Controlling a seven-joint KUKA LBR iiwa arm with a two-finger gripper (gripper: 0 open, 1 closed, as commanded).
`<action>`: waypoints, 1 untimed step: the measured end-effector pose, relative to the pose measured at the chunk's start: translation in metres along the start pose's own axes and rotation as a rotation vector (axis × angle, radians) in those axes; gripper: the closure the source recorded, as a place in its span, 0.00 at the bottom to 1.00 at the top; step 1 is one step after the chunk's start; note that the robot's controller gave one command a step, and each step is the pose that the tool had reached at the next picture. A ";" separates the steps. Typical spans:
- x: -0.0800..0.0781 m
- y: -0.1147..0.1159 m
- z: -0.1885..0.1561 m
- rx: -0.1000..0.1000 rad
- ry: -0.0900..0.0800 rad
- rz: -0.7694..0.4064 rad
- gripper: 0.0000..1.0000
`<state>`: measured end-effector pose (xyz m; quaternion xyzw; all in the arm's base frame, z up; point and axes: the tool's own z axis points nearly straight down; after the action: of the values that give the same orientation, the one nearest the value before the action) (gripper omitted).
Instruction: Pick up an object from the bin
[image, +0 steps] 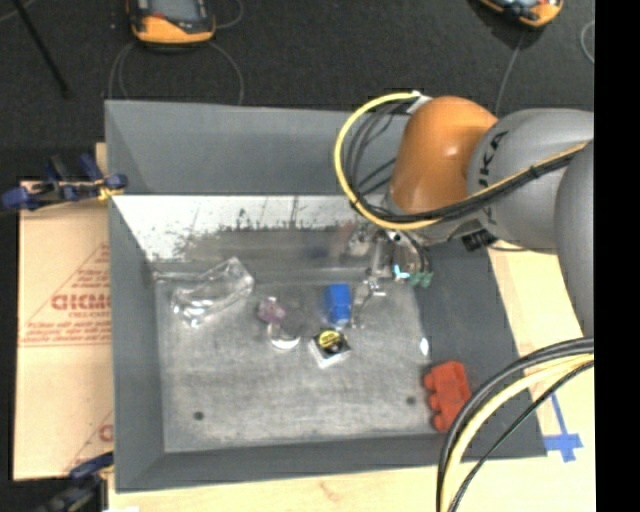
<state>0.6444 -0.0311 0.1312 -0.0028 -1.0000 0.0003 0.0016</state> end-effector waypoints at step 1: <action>-0.002 0.021 0.054 0.004 -0.012 -0.453 0.00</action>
Offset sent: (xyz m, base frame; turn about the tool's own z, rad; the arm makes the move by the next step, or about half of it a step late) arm -0.0026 0.0224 -0.0612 -0.4540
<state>0.6463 -0.0099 0.0771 0.2217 -0.9751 0.0018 -0.0043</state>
